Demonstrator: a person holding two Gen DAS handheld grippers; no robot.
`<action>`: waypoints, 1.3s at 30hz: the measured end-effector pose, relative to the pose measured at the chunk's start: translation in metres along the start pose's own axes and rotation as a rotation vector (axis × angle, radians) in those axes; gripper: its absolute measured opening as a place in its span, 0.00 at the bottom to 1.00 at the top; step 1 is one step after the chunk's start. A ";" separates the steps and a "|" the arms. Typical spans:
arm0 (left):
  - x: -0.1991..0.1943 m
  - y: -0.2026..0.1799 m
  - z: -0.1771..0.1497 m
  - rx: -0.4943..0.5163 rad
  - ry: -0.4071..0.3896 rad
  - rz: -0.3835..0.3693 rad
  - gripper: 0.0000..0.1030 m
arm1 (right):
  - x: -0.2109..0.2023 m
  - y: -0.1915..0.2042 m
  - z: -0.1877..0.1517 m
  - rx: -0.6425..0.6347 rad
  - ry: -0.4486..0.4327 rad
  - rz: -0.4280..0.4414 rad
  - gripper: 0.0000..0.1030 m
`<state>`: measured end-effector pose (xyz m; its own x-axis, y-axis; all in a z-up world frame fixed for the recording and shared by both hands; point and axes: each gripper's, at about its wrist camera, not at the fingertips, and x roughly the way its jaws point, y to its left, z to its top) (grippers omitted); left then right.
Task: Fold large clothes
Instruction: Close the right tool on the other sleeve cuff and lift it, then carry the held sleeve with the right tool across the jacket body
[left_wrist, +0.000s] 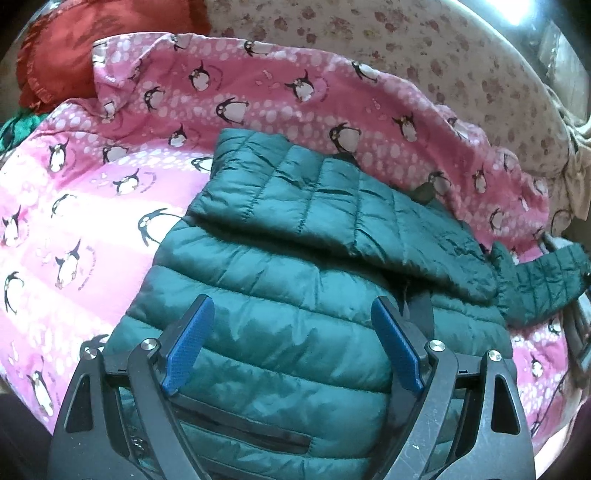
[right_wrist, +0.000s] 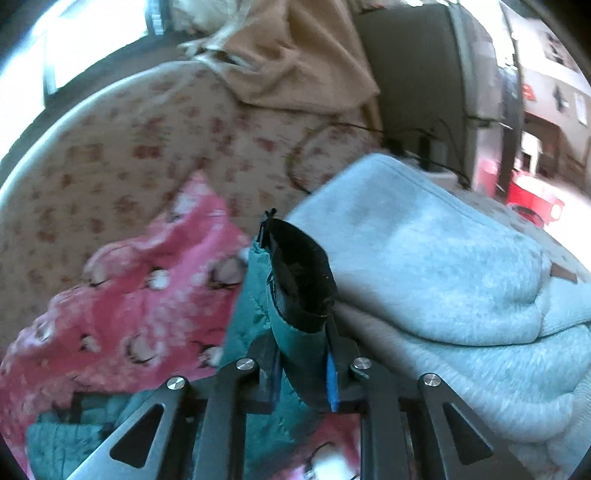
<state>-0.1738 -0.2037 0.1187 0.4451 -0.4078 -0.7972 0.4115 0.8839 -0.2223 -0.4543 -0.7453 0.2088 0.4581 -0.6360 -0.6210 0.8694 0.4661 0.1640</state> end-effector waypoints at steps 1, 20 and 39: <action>-0.001 -0.001 0.001 0.004 -0.002 0.000 0.84 | -0.006 0.008 -0.003 -0.014 0.000 0.031 0.17; -0.029 0.002 0.000 0.038 -0.055 0.043 0.84 | -0.044 0.157 -0.063 -0.213 0.118 0.325 0.15; -0.025 0.023 0.020 0.062 -0.073 0.097 0.84 | -0.040 0.267 -0.126 -0.280 0.275 0.483 0.15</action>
<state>-0.1596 -0.1775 0.1441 0.5410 -0.3388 -0.7698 0.4112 0.9050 -0.1093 -0.2643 -0.5182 0.1810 0.6908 -0.1484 -0.7077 0.4773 0.8288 0.2920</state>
